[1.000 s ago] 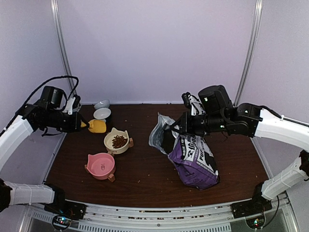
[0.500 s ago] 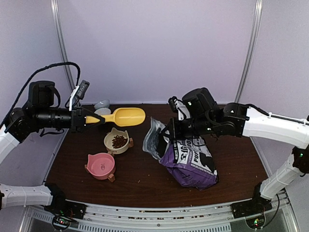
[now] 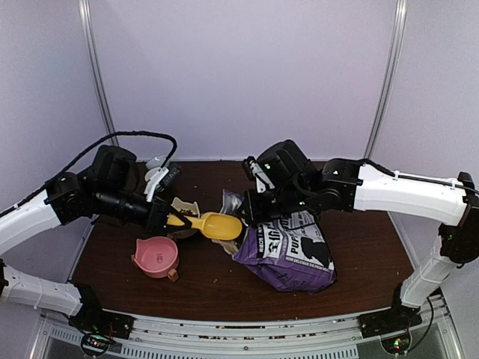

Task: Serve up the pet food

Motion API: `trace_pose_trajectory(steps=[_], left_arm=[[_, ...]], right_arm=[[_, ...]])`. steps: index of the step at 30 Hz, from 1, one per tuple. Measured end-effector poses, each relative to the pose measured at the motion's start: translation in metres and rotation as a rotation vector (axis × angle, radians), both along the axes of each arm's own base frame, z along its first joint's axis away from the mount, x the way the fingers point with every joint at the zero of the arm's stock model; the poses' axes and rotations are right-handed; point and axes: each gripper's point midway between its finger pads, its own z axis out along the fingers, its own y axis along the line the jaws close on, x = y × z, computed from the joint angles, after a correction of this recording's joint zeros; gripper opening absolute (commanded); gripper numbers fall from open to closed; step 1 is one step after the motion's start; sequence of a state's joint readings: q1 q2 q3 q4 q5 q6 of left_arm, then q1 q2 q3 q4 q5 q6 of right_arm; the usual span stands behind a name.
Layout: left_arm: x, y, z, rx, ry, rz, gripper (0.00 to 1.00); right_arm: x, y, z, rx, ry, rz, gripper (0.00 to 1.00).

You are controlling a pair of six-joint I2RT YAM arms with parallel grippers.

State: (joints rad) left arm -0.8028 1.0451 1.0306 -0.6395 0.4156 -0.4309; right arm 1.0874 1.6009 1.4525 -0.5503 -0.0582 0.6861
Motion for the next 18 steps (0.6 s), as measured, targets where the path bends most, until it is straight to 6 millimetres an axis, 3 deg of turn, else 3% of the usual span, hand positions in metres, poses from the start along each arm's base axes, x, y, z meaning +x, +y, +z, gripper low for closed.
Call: trace_pose_trajectory(steps=[5, 11, 14, 18], left_arm=[[0.024, -0.028, -0.044, 0.151, -0.058, 0.053, 0.01], [0.057, -0.092, -0.099, 0.240, -0.111, 0.067, 0.01], [0.065, -0.124, -0.114, 0.238, -0.115, 0.046, 0.00], [0.068, -0.143, -0.113, 0.194, -0.110, 0.016, 0.00]], right_arm=[[-0.006, 0.010, -0.001, -0.013, -0.005, 0.018, 0.00], [-0.007, 0.011, -0.001, -0.013, -0.004, 0.017, 0.00], [-0.004, 0.008, -0.001, -0.016, -0.012, -0.001, 0.00], [0.001, -0.008, -0.001, -0.019, -0.013, -0.039, 0.00]])
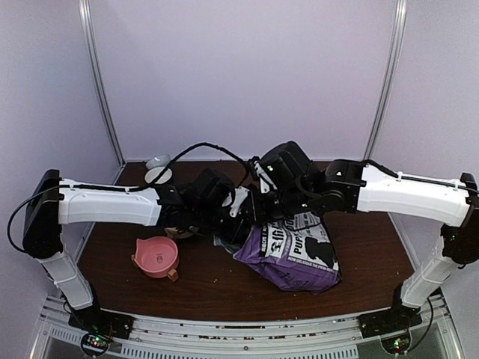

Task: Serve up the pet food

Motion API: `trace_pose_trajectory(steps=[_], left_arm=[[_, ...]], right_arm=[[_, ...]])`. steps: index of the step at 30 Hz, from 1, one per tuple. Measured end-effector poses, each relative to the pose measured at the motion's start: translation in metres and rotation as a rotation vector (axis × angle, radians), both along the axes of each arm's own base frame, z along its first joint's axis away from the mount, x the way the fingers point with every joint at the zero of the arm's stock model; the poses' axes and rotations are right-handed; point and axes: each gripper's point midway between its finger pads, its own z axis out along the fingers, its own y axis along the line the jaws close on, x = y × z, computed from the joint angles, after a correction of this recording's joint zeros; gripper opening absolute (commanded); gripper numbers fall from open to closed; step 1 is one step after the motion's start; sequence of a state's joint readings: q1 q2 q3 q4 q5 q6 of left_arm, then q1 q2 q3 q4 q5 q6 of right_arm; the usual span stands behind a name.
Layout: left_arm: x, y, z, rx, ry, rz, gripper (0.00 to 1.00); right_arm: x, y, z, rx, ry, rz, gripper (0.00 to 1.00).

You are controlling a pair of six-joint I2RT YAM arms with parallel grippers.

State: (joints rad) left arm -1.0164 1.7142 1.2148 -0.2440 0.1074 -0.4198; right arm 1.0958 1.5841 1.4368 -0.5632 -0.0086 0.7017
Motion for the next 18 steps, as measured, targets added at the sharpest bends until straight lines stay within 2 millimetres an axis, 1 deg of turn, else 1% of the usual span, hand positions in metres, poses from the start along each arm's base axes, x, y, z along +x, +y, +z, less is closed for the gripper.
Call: trace_pose_trajectory(steps=[4, 7, 10, 13, 18], left_arm=[[-0.009, -0.009, 0.003, -0.052, 0.032, -0.058, 0.00], [-0.022, -0.015, 0.003, -0.105, 0.071, -0.122, 0.00], [-0.035, -0.017, 0.006, -0.153, 0.114, -0.182, 0.00], [-0.047, -0.017, 0.011, -0.191, 0.151, -0.234, 0.00], [-0.068, -0.018, 0.029, -0.277, 0.206, -0.323, 0.00]], right_arm=[[-0.003, -0.008, 0.000, 0.025, 0.012, -0.002, 0.00], [-0.004, -0.015, 0.001, 0.051, 0.030, 0.000, 0.00], [-0.005, -0.021, 0.002, 0.066, 0.047, 0.002, 0.00], [-0.007, -0.024, 0.002, 0.072, 0.053, 0.005, 0.00], [-0.005, -0.031, 0.006, 0.089, 0.050, -0.004, 0.00]])
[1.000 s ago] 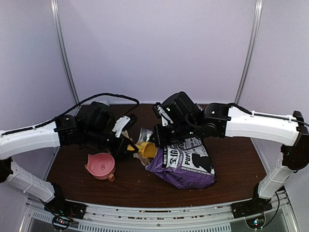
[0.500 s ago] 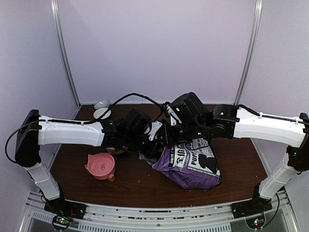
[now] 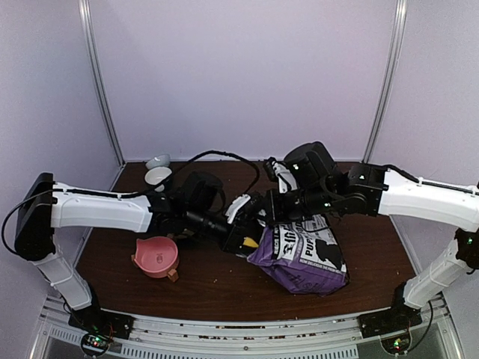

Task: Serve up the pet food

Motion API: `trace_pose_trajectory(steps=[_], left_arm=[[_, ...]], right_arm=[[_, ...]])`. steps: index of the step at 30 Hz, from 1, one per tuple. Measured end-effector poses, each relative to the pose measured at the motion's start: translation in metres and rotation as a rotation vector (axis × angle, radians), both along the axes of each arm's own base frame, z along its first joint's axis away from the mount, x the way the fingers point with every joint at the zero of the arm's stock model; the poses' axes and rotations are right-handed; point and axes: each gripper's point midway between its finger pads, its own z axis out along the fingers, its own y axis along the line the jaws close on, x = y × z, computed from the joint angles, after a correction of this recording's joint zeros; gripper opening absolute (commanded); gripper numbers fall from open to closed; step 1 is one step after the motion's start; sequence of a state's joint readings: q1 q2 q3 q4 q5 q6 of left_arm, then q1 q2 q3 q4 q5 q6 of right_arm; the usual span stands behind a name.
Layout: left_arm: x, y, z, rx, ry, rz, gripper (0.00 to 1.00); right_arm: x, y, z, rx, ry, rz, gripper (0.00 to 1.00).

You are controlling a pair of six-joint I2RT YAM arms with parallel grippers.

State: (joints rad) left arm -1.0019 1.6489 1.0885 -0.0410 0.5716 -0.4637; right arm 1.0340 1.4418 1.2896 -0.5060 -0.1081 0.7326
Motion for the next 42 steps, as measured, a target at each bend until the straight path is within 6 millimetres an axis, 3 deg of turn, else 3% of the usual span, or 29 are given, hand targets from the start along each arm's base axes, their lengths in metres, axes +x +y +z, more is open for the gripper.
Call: trace_pose_trajectory(steps=[5, 12, 23, 27, 42], left_arm=[[-0.011, 0.017, 0.013, -0.080, 0.075, -0.010, 0.00], [0.005, 0.059, 0.033, -0.160, 0.191, 0.121, 0.00], [0.017, 0.101, 0.063, -0.275, 0.371, 0.303, 0.00], [0.018, 0.115, 0.064, -0.316, 0.424, 0.344, 0.00], [0.017, 0.138, 0.090, -0.408, 0.420, 0.365, 0.00]], right_arm=[[0.001, -0.007, 0.006, 0.018, -0.004, -0.014, 0.00], [0.006, -0.019, 0.014, 0.037, -0.015, -0.041, 0.00], [0.009, -0.026, 0.018, 0.044, -0.024, -0.061, 0.00], [0.010, -0.028, 0.021, 0.050, -0.029, -0.070, 0.00], [0.011, -0.036, 0.024, 0.068, -0.028, -0.094, 0.00]])
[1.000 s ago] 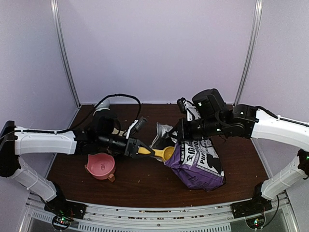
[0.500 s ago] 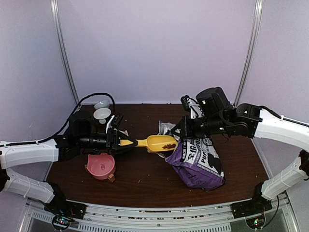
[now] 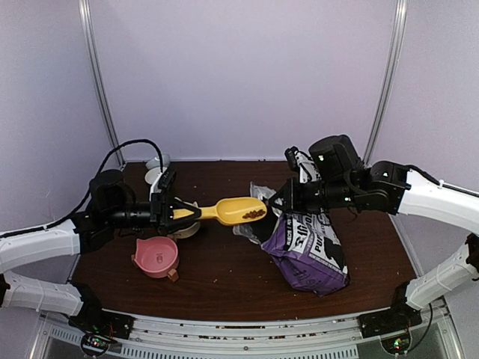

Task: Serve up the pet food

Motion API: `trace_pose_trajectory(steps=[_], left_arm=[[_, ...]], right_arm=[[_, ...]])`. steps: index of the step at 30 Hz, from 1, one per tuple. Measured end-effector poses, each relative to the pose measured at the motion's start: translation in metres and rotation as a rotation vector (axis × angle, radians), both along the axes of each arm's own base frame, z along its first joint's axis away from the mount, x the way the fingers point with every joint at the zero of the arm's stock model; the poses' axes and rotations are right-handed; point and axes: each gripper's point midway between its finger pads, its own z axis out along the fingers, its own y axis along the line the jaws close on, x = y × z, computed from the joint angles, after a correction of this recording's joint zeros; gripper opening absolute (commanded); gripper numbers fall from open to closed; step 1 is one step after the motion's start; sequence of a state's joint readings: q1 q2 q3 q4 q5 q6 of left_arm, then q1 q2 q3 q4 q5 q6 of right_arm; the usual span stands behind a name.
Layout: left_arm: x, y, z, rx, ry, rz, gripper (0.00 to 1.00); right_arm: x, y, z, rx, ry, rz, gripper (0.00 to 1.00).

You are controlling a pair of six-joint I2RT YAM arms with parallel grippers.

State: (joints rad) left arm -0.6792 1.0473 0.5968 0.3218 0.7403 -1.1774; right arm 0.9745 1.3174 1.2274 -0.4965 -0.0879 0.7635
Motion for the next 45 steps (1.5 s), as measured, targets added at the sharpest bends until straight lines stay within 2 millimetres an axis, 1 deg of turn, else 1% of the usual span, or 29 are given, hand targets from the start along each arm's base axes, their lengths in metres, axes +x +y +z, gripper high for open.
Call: trace_pose_trajectory(steps=[6, 8, 10, 11, 14, 16, 17, 19, 23, 25, 27, 29, 32, 35, 38, 40, 45], left_arm=[[-0.002, 0.003, 0.004, -0.006, -0.011, 0.002, 0.00], [-0.002, 0.005, -0.002, 0.028, -0.019, 0.005, 0.00], [0.001, 0.005, -0.008, 0.099, -0.028, 0.014, 0.00], [0.003, 0.004, -0.006, 0.129, -0.044, 0.015, 0.00], [0.013, -0.006, 0.009, 0.216, -0.121, 0.013, 0.00], [0.019, -0.015, 0.011, 0.262, -0.168, 0.004, 0.00], [0.021, -0.021, 0.007, 0.292, -0.185, -0.005, 0.00], [0.023, -0.033, -0.008, 0.351, -0.199, -0.032, 0.00], [0.030, -0.066, -0.056, 0.518, -0.235, -0.085, 0.00], [0.036, -0.084, -0.080, 0.598, -0.288, -0.097, 0.00], [0.042, -0.095, -0.094, 0.647, -0.342, -0.095, 0.00], [0.049, -0.107, -0.099, 0.672, -0.417, -0.078, 0.00], [0.060, -0.121, -0.098, 0.695, -0.540, -0.025, 0.00], [0.069, -0.126, -0.095, 0.723, -0.627, 0.034, 0.00], [0.074, -0.128, -0.101, 0.767, -0.669, 0.053, 0.00], [0.077, -0.133, -0.104, 0.782, -0.684, 0.050, 0.00], [0.077, -0.142, -0.108, 0.790, -0.714, 0.006, 0.00]], right_arm=[[0.000, 0.000, 0.000, 0.002, 0.001, -0.002, 0.00], [0.000, 0.000, 0.000, 0.001, 0.001, -0.002, 0.00], [0.000, 0.000, 0.001, 0.003, -0.001, -0.001, 0.00], [0.000, 0.000, 0.001, 0.003, -0.001, -0.001, 0.00], [-0.001, 0.002, -0.001, -0.005, 0.000, 0.005, 0.00], [-0.001, 0.008, -0.003, -0.017, 0.003, 0.013, 0.00], [-0.001, 0.012, -0.005, -0.023, 0.004, 0.017, 0.00], [0.000, 0.018, -0.008, -0.032, 0.005, 0.021, 0.00], [-0.001, 0.029, -0.015, -0.042, 0.011, 0.036, 0.00], [-0.003, 0.033, -0.016, -0.042, 0.010, 0.043, 0.00], [-0.003, 0.035, -0.016, -0.040, 0.009, 0.048, 0.00], [-0.003, 0.037, -0.017, -0.040, 0.009, 0.049, 0.00], [-0.002, 0.038, -0.019, -0.041, 0.010, 0.049, 0.00], [-0.001, 0.038, -0.019, -0.041, 0.010, 0.047, 0.00], [0.000, 0.039, -0.018, -0.037, 0.006, 0.045, 0.00], [0.001, 0.039, -0.018, -0.036, 0.005, 0.042, 0.00], [0.003, 0.037, -0.018, -0.039, 0.005, 0.035, 0.00]])
